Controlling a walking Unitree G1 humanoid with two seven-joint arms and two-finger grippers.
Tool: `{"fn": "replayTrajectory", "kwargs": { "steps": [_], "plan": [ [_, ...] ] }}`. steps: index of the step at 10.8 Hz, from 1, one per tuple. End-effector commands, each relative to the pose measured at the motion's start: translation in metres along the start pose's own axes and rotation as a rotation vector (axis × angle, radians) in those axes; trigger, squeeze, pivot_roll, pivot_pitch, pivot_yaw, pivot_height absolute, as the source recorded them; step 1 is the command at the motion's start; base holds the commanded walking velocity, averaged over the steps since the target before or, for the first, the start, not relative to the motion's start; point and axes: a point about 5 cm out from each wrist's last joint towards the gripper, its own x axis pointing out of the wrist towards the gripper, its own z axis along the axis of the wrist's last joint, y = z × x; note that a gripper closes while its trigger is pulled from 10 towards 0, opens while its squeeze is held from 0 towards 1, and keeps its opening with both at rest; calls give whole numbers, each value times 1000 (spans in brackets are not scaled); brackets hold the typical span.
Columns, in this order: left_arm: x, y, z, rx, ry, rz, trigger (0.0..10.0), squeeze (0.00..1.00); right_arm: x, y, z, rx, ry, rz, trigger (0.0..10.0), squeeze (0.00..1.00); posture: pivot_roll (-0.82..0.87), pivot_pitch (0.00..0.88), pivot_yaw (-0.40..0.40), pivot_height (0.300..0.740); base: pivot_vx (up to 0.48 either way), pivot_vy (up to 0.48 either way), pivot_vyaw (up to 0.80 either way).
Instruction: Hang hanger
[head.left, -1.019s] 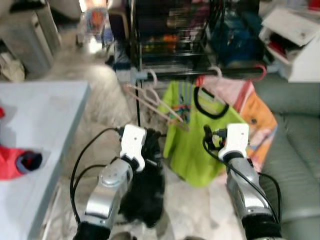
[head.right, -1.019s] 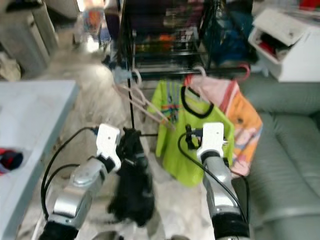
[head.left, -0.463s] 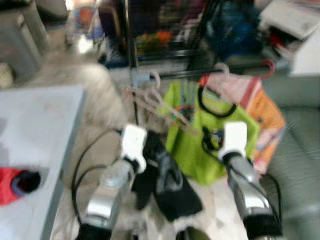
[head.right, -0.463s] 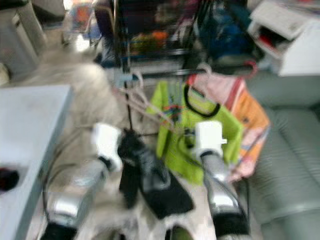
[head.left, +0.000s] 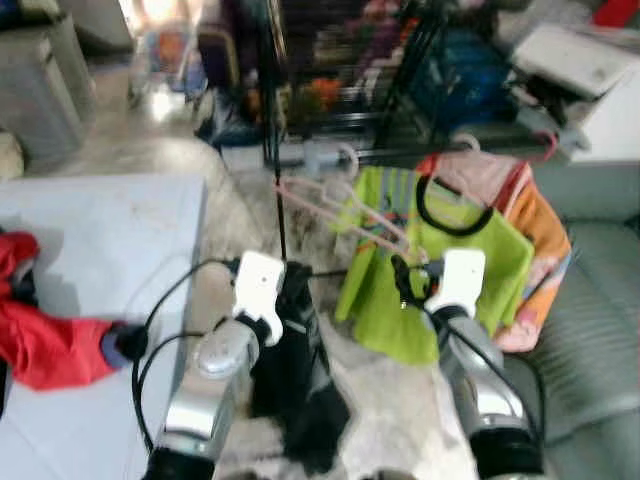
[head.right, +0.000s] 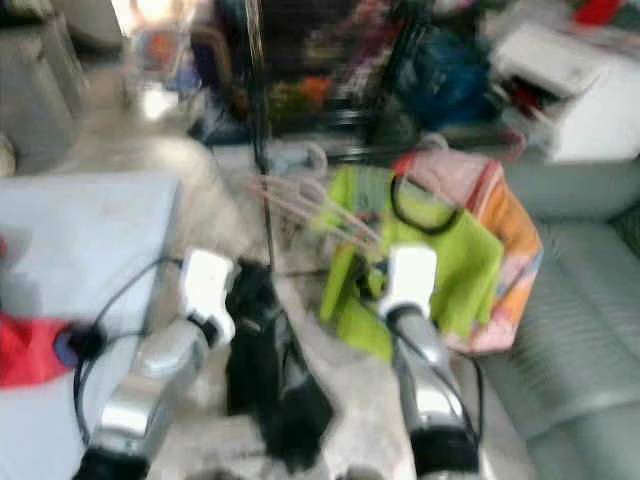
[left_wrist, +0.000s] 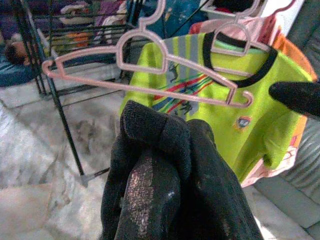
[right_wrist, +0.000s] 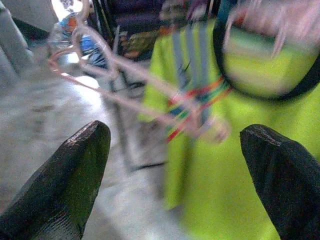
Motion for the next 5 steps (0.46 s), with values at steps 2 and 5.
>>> {"fn": "replayTrajectory", "kwargs": {
  "steps": [2, 5],
  "plan": [
    [0, -3, 14, 17, -60, -18, 10000, 0, -5, 9, -8, 60, 34, 22, 10000, 0, 9, 37, -8, 740, 0, 0, 0],
    [-4, 5, 14, 24, -59, -7, 10000, 0, -1, 14, -4, 347, 65, -9, 10000, 0, 14, 38, 2, 740, 0, 0, 0]
  ]
}}
